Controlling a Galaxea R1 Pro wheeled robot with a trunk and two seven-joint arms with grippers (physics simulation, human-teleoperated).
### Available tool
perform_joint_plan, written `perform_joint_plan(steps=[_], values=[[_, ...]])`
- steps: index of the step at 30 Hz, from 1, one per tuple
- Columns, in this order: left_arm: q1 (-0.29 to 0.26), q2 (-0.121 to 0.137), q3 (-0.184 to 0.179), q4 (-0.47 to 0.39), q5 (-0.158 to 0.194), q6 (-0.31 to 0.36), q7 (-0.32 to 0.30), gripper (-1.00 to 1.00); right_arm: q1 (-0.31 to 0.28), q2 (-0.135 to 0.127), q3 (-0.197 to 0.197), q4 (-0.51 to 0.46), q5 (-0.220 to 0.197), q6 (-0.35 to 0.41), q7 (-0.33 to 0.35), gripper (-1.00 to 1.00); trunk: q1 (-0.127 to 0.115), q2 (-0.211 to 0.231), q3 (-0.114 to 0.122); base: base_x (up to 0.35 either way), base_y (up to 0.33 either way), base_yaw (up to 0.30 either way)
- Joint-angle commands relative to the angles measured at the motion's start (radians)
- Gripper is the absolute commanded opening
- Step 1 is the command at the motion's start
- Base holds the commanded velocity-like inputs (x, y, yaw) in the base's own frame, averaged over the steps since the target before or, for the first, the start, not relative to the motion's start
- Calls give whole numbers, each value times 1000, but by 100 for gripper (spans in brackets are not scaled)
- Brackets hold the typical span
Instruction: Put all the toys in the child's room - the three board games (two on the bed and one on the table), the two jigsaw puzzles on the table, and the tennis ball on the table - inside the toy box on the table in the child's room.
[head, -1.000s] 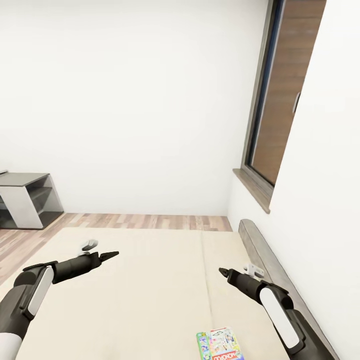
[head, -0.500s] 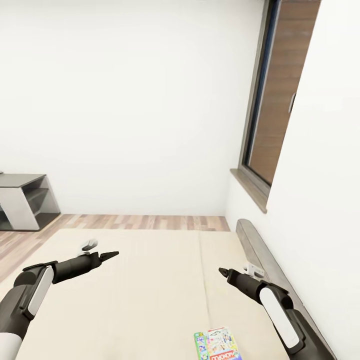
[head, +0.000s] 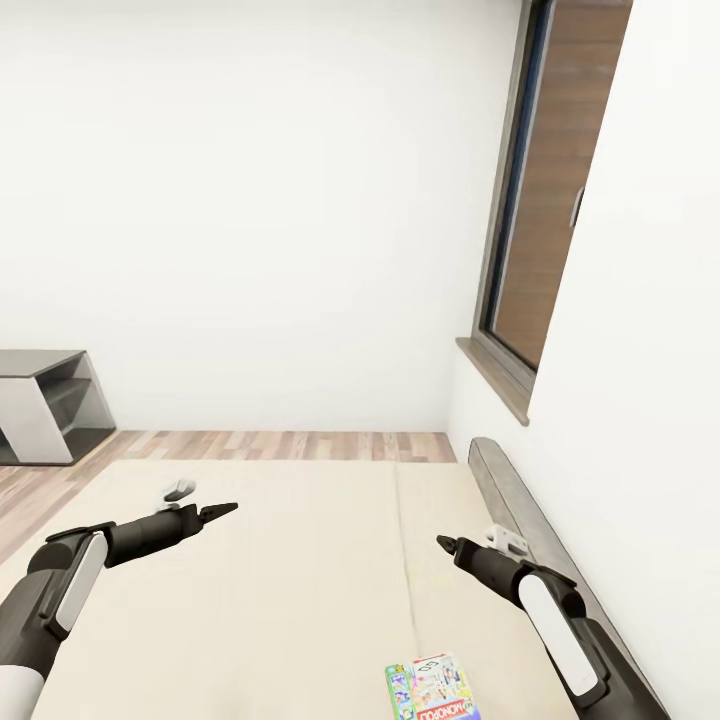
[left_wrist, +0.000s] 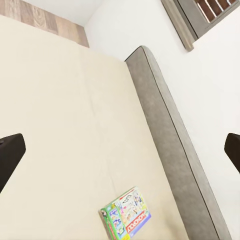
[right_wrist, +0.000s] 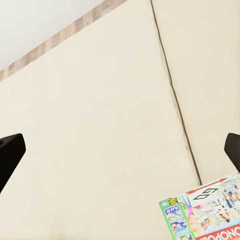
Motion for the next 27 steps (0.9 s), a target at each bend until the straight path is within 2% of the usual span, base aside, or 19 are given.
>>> perform_joint_plan(steps=[1,27], values=[[-1,0,1,0,2,5,-2,100,-1,-1,2,-1,-10,1,-10,100,0,-1,-1,0,0,-1],[-1,0,1,0,2,5,-3,100,-1,1,2,-1,-9,0,-10,100,0,-1,-1,0,21,0]])
